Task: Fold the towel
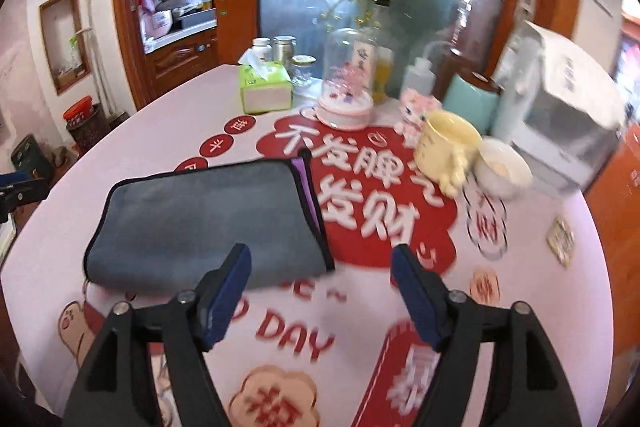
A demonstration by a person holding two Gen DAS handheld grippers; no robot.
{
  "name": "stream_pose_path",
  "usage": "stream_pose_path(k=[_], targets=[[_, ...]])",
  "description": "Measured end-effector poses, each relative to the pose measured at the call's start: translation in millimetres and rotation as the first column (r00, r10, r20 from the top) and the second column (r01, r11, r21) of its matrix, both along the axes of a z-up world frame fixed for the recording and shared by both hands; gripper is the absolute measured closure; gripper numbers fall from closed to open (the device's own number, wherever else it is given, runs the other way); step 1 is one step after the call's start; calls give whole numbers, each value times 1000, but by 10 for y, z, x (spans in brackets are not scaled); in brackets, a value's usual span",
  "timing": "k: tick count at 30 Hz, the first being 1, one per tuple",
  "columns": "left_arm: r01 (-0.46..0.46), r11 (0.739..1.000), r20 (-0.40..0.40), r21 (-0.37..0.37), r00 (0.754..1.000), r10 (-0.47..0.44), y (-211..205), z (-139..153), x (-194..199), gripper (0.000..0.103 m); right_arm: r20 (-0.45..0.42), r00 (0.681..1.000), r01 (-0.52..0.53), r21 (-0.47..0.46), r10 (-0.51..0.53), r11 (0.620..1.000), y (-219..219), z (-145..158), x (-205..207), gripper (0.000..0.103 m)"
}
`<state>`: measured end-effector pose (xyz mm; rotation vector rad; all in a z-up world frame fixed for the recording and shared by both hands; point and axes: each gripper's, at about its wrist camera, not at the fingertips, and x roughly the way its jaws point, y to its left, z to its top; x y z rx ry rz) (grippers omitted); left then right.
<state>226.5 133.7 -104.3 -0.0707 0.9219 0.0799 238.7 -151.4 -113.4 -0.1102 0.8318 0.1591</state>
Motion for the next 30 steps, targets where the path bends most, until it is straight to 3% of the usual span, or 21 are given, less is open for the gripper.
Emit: stream_pose_path(k=[5, 11, 18, 26, 30], targets=[[70, 997, -3, -24, 998, -70, -106, 19, -345, 17, -38, 997, 68, 25, -67, 997, -80, -35, -547, 20], [167, 985, -13, -45, 986, -167, -264, -27, -791, 17, -92, 983, 158, -22, -159, 987, -135, -108, -1244, 14], [213, 976, -56, -48, 975, -216, -471, -72, -1294, 17, -158, 965, 203, -53, -208, 978, -140, -126, -1925, 9], [254, 967, -64, -26, 965, -255, -761, 166, -1886, 17, -205, 955, 215, -21, -215, 976, -127, 171, -2427, 4], [266, 964, -70, -24, 961, -267, -970, 341, -2083, 17, -243, 944, 243, 61, -222, 968, -165, 400, -2584, 3]])
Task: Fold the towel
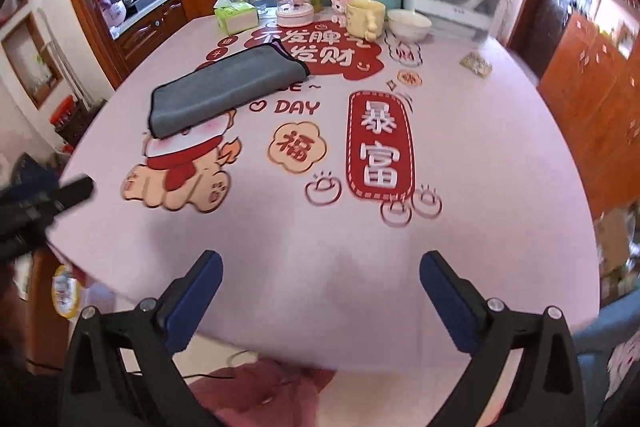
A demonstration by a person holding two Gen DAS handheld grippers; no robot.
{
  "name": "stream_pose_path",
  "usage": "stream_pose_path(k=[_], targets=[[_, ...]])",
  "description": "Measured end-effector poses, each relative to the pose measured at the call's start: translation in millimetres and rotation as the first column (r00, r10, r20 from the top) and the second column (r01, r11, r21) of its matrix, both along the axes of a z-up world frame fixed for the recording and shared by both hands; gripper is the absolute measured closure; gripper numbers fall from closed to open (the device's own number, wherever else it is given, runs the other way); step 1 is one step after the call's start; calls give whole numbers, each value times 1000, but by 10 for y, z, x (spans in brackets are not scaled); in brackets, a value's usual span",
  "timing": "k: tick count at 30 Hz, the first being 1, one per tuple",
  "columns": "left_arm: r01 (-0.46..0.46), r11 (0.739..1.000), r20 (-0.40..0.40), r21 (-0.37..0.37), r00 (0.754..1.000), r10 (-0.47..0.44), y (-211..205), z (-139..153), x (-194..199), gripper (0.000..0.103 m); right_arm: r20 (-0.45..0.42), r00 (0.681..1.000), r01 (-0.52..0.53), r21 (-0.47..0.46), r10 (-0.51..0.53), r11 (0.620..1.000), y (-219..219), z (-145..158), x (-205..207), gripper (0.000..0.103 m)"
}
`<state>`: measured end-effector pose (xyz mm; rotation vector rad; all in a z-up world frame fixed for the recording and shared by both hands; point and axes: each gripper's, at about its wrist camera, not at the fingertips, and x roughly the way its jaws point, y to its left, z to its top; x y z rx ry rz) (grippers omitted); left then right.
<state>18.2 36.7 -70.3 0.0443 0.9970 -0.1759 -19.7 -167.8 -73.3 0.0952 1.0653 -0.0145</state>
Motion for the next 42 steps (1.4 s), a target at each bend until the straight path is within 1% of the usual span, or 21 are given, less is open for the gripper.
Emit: stream_pose_path(k=[2, 5, 8, 11, 13, 14, 15, 17, 20, 23, 28, 42], targets=[[13, 1000, 11, 4, 1000, -13, -110, 103, -81, 17, 15, 1000, 16, 43, -16, 999, -33, 143, -114, 2], [22, 999, 24, 26, 999, -22, -251, 248, -196, 17, 19, 999, 32, 42, -33, 999, -78, 311, -215, 1], [17, 1000, 42, 20, 999, -18, -325, 389, -280, 17, 13, 997, 77, 65, -78, 995, -169, 452, -279, 1], [7, 1000, 64, 22, 998, -8, -379, 494, -352, 16, 49, 992, 114, 42, -116, 993, -210, 569, -372, 1], [-3, 1000, 91, 25, 996, 0, -392, 559, -406, 14, 70, 989, 131, 39, -133, 991, -235, 617, -434, 1], [-3, 1000, 99, 25, 995, 1, -398, 577, -418, 10, 84, 986, 145, 35, -147, 989, -243, 639, -466, 0], [-4, 1000, 112, 22, 994, 1, -405, 601, -437, 5, 93, 984, 152, 33, -155, 988, -251, 653, -490, 0], [-2, 1000, 142, 16, 990, -1, -420, 652, -476, 1, 111, 980, 162, 18, -163, 987, -230, 676, -524, 0], [-4, 1000, 185, 17, 983, 1, -422, 705, -515, 1, 140, 977, 163, -6, -160, 987, -162, 703, -561, 0], [-32, 999, 212, 28, 977, 26, -384, 729, -539, 1, 158, 975, 162, -28, -155, 986, -91, 713, -583, 0], [-49, 998, 232, 34, 972, 40, -353, 738, -533, 1, 155, 975, 166, -48, -157, 985, -23, 704, -600, 0], [-31, 999, 247, 41, 969, 20, -331, 729, -500, 1, 141, 973, 192, -70, -181, 979, 65, 670, -578, 0]])
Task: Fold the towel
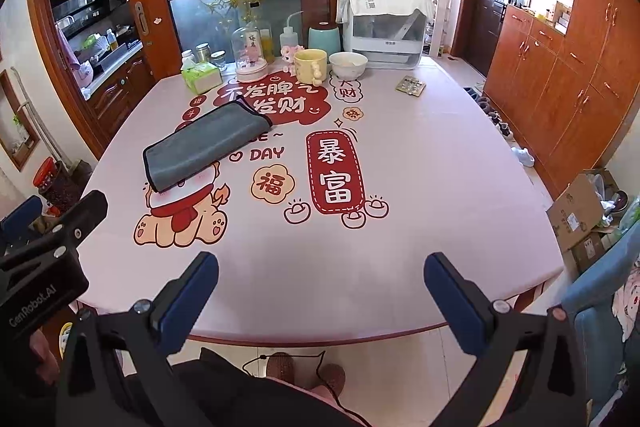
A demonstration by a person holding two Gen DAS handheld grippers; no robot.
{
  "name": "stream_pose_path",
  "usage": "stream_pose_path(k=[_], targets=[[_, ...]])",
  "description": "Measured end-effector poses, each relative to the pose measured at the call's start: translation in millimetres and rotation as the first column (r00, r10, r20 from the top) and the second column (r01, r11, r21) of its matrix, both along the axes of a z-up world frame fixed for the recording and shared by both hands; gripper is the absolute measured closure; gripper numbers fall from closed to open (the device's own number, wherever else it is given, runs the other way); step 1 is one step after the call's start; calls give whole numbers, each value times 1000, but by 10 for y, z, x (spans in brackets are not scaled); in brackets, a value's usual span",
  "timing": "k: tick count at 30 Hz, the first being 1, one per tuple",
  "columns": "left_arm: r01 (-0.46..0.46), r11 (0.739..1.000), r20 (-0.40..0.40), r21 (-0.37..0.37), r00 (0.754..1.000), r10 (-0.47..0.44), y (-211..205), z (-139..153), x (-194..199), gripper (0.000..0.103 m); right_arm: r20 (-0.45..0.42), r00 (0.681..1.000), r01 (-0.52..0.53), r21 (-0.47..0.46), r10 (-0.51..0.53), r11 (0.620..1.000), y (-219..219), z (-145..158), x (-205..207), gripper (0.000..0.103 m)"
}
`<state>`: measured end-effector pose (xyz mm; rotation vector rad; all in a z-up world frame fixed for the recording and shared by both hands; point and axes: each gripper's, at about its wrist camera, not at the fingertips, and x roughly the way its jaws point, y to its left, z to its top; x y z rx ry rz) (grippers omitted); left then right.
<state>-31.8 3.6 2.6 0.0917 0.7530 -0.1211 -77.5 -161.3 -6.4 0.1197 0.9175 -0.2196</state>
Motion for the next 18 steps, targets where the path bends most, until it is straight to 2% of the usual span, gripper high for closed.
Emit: stream_pose_path(k=[18], targets=[[10, 1000, 12, 12, 1000, -10, 51, 33, 44, 1, -20, 1000, 9, 18, -8, 1000, 15, -39, 39, 0]])
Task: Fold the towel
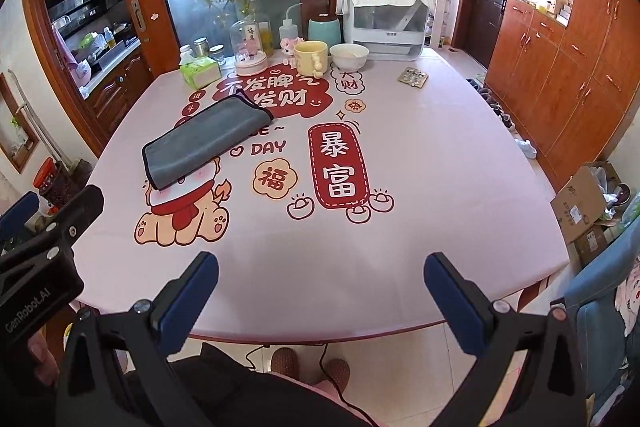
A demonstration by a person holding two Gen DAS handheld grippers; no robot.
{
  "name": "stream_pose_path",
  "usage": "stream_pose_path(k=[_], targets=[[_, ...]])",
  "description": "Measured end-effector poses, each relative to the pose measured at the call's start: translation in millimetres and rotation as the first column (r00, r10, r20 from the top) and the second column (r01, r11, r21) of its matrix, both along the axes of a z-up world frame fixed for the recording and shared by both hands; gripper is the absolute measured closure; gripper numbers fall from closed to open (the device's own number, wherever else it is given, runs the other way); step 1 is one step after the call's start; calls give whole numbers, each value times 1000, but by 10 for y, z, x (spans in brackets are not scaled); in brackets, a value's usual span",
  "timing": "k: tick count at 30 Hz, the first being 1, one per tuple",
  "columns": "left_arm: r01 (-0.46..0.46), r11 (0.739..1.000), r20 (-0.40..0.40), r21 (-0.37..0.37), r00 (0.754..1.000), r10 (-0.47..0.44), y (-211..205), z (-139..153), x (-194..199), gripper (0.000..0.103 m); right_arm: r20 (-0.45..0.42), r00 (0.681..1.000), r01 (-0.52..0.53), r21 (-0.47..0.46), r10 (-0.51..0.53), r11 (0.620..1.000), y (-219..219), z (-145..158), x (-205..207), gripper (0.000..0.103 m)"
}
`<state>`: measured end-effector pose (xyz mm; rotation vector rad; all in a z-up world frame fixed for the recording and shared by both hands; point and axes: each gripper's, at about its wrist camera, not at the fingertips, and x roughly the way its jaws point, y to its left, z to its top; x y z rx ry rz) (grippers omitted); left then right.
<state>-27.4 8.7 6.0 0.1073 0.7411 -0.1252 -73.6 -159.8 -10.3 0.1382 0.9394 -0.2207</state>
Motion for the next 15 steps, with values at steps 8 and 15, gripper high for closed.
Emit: stream_pose_path(k=[8, 15], targets=[[1, 1000, -4, 1, 1000, -1, -15, -6, 9, 1, -6, 1000, -1, 2, 1, 1000, 14, -26, 6, 0], [5, 1000, -8, 2, 1000, -5, -12, -21, 26, 1, -15, 1000, 4, 7, -4, 1000, 25, -78, 17, 0]])
